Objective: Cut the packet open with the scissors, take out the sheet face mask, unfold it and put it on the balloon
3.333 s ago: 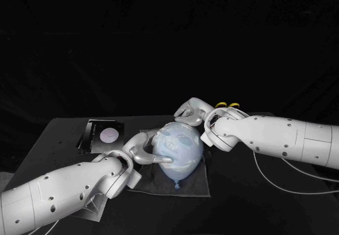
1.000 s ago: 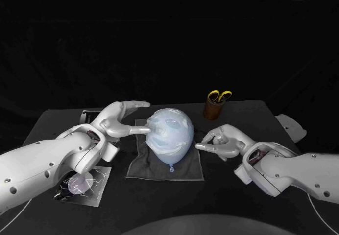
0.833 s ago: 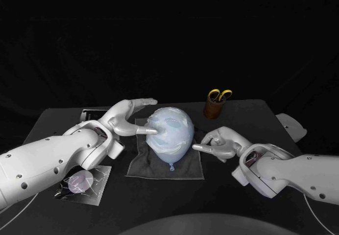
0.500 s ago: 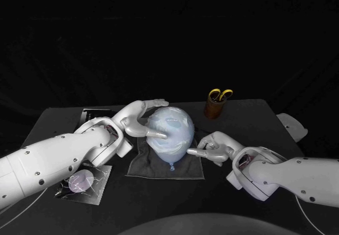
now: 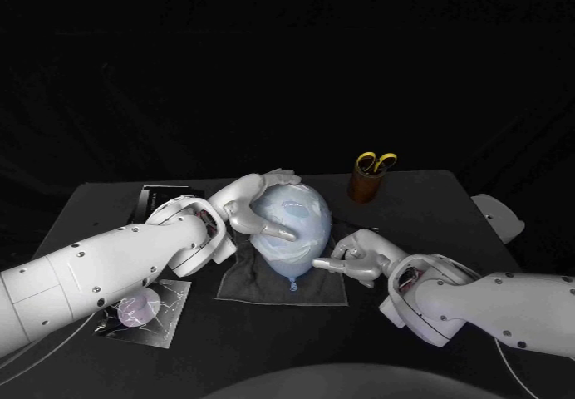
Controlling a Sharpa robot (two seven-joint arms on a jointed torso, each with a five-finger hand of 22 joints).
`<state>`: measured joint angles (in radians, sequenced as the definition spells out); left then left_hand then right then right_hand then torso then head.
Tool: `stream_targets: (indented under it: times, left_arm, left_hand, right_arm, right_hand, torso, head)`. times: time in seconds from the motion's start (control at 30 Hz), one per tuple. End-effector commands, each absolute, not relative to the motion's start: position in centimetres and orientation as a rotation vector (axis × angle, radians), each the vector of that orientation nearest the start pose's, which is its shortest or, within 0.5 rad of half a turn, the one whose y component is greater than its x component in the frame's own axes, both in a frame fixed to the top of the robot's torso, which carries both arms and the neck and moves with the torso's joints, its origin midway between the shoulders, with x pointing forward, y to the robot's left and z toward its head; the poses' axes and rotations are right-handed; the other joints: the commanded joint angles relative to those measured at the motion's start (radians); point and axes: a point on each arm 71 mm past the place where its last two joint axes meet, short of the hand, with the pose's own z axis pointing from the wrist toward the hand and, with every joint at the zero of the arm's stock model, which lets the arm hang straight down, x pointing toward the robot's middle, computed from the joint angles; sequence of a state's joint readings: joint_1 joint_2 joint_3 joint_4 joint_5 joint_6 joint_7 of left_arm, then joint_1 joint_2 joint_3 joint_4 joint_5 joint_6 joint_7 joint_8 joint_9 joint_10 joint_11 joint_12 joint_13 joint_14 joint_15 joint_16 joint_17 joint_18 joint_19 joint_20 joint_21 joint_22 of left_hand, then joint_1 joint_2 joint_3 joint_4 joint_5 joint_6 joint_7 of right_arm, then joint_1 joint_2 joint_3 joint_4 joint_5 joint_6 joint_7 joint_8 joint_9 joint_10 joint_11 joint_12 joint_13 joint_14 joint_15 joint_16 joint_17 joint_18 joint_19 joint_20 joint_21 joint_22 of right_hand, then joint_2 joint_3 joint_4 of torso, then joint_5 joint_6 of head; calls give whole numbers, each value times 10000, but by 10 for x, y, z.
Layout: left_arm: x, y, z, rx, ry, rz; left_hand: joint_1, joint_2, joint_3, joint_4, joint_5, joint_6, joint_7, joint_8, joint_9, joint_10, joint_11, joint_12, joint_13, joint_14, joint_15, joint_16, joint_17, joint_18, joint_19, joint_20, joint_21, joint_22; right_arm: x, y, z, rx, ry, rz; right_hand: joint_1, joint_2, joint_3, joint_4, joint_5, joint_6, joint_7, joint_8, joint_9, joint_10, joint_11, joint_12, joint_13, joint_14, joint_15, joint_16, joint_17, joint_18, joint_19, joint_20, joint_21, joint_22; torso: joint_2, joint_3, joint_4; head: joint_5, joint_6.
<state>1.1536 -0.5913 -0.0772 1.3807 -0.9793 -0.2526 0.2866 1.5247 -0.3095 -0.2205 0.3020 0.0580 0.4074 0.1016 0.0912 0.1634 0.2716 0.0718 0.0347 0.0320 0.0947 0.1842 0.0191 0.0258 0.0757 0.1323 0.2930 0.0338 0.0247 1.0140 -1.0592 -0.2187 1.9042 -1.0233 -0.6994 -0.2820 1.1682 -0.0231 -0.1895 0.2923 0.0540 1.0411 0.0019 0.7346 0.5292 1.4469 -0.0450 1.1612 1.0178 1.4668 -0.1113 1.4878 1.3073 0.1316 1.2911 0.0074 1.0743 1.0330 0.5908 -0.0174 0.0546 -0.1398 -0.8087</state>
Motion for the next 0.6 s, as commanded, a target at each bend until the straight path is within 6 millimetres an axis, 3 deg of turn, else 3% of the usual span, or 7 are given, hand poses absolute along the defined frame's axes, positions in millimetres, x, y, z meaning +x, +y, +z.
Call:
stream_targets:
  times: [0.03, 0.37, 0.6]
  left_arm:
    - [478, 94, -217, 668, 17327, -12883]
    - [485, 89, -221, 795, 17495, -12600]
    - [493, 79, -223, 645, 17559, -12566]
  left_hand:
    - [51, -11, -63, -1, -32, 152, 2, 21, 60, 37, -64, -18, 15, -31, -50, -20, -6, -159, -66, 20, -65, -10]
    - [230, 10, -24, 2, -20, 359, 49, 108, 128, 147, -40, 6, 33, 77, -40, 19, 27, -150, -67, 19, -66, -9]
    - [232, 19, 1, 6, -17, 504, 138, 165, 177, 250, 41, 21, 44, 179, 4, 52, 58, -145, -55, 17, -62, -5]
  right_arm:
    - [343, -221, -279, 5829, 18922, 6984]
    - [342, -219, -277, 5829, 18795, 7158]
    - [342, -213, -275, 5674, 18782, 7344]
  right_hand:
    - [9, 152, -122, 3, -40, 6, -81, 73, 27, 955, -272, 2246, 4256, 757, -84, 57, 1065, -120, 16, -74, 43, 20]
    - [-94, 365, -450, 2, -41, 18, -125, 254, 132, 990, -309, 2447, 4412, 770, -113, 108, 1148, -144, 57, -101, 172, 186]
    - [-148, 640, -679, 7, -27, -7, -145, 369, 194, 1006, -327, 2540, 4488, 781, -129, 148, 1216, -155, 71, -118, 239, 280]
  torso:
    - [1, 3, -10]
    - [6, -2, 4]
    - [12, -1, -19]
  head:
    - [-21, -11]
    - [-75, -36]
    - [-3, 55]
